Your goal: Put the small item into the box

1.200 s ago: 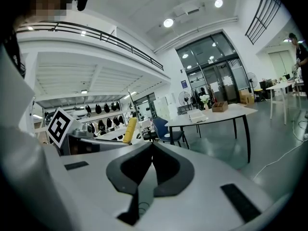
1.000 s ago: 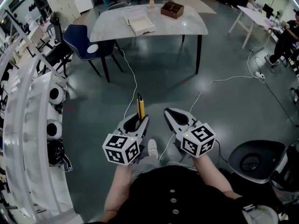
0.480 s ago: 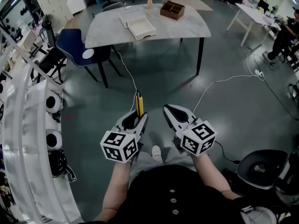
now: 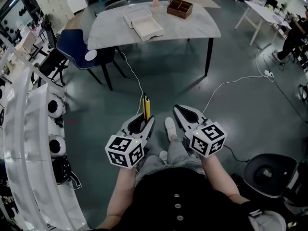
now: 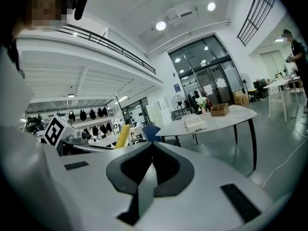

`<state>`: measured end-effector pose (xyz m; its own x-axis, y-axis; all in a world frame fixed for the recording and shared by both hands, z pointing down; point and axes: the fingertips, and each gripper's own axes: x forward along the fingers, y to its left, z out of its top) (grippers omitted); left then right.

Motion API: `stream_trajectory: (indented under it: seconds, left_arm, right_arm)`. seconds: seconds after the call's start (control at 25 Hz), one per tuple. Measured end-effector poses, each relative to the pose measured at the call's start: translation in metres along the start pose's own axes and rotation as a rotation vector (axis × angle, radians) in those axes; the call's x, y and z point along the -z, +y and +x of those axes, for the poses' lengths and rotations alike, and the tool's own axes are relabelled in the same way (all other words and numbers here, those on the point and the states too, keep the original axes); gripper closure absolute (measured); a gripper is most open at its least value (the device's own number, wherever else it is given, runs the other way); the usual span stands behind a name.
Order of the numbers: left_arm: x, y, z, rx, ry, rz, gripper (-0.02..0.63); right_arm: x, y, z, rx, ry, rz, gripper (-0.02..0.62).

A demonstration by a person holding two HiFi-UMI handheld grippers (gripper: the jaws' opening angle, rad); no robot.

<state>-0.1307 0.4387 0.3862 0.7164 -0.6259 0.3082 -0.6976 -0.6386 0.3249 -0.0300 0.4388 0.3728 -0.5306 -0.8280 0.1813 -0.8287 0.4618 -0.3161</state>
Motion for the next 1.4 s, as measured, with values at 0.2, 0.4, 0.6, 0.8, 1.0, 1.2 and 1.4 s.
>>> stream_trajectory:
  seconds: [0.2, 0.4, 0.6, 0.8, 1.0, 1.2, 1.4]
  left_arm:
    - [-0.013, 0.018, 0.011, -0.016, -0.004, -0.001, 0.468]
    - [-0.023, 0.043, 0.026, -0.041, -0.013, -0.025, 0.468]
    - [-0.041, 0.072, 0.054, -0.065, -0.023, -0.034, 0.468]
    - [-0.067, 0.098, 0.092, -0.081, -0.026, -0.022, 0.468]
    - [-0.098, 0.125, 0.129, -0.109, -0.035, -0.016, 0.468]
    - [-0.119, 0.150, 0.173, -0.128, -0.060, -0.026, 0.468]
    - [-0.131, 0.162, 0.211, -0.125, -0.050, -0.025, 0.468]
  right_arm:
    - [-0.013, -0.010, 0.020, -0.002, -0.005, -0.009, 0.592]
    - [-0.022, -0.024, 0.052, -0.023, 0.001, -0.010, 0.592]
    - [-0.036, -0.045, 0.094, -0.056, 0.004, -0.021, 0.592]
    - [-0.059, -0.074, 0.138, -0.081, 0.002, -0.027, 0.592]
    - [-0.084, -0.102, 0.178, -0.115, 0.002, -0.050, 0.592]
    - [-0.100, -0.141, 0.209, -0.129, 0.008, -0.049, 0.592]
    - [-0.109, -0.175, 0.231, -0.126, 0.020, -0.044, 0.592]
